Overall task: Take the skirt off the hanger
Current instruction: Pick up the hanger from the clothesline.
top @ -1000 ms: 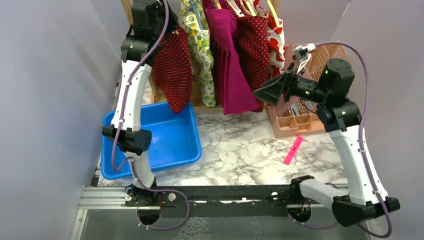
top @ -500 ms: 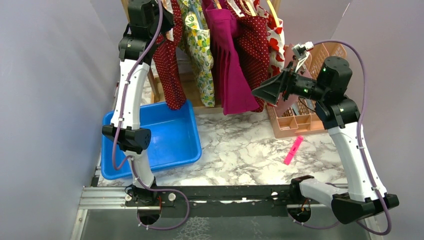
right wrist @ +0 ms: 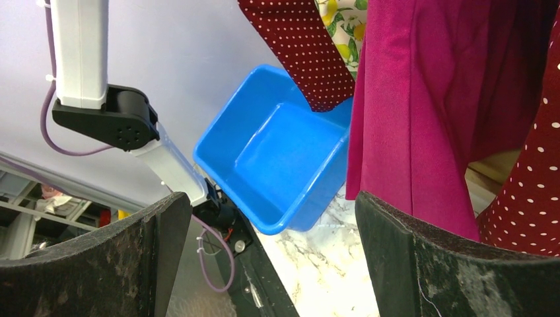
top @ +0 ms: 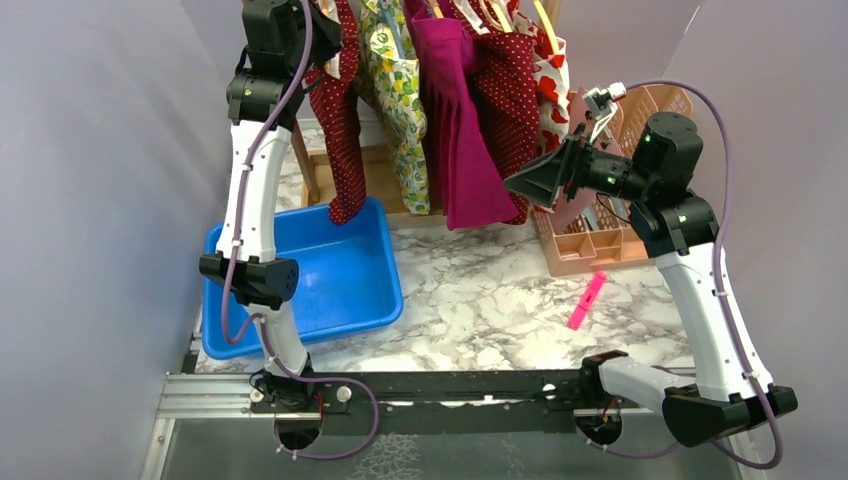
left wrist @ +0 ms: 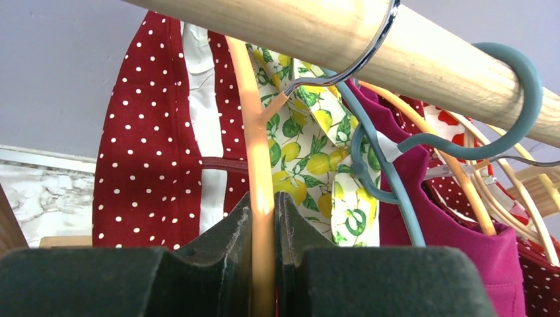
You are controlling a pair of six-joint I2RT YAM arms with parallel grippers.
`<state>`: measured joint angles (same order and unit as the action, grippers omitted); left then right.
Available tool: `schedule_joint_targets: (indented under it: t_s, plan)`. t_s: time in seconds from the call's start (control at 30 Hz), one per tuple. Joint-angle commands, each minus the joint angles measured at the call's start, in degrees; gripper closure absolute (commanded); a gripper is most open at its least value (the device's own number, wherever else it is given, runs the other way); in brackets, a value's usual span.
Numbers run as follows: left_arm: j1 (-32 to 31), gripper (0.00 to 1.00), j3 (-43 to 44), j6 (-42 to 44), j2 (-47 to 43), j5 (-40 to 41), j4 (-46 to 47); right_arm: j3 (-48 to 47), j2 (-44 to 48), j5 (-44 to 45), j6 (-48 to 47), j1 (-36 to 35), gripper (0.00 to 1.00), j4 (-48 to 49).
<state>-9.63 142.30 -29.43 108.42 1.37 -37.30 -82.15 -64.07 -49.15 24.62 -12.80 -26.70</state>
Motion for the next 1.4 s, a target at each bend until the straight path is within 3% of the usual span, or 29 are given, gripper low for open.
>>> schedule_joint_targets:
  t_s: [0.0, 0.23, 0.53, 0.9, 1.07, 1.17, 1.37]
  plan:
    - [0.72, 1.0, 1.42, -0.49, -5.06, -2.85, 8.24, -1.7, 0.11, -1.22, 0.77, -0.3, 0.0, 0.84]
    - [1.01, 1.0, -0.15, -0.53, -8.32, -3.18, 10.1, -0.97, 0.43, -1.52, 0.79, -0.3, 0.0, 0.85]
    - [1.02, 1.0, -13.63, -1.31, -20.37, -7.03, 8.32, -0.09, 0.57, -1.99, 0.07, -1.0, 0.0, -0.43]
    - [1.02, 1.0, -18.98, 0.6, -31.15, -10.86, -5.38, 2.02, -0.03, -3.3, -0.13, -4.11, 0.0, -1.75]
    - [1.01, 1.0, -18.25, 8.16, -35.01, -13.19, -17.17, 3.71, 0.76, -2.82, -1.71, -4.66, 0.0, -3.09]
    - [1.02, 1.0, -17.42, 12.22, -36.99, -18.4, -23.53, 4.44, 0.88, -2.28, -2.62, -5.0, 0.0, -3.64]
    - [1.02, 1.0, -21.08, 13.73, -42.38, -28.6, -25.99, 4.32, -0.93, -4.85, -3.07, -5.15, 0.01, -3.71]
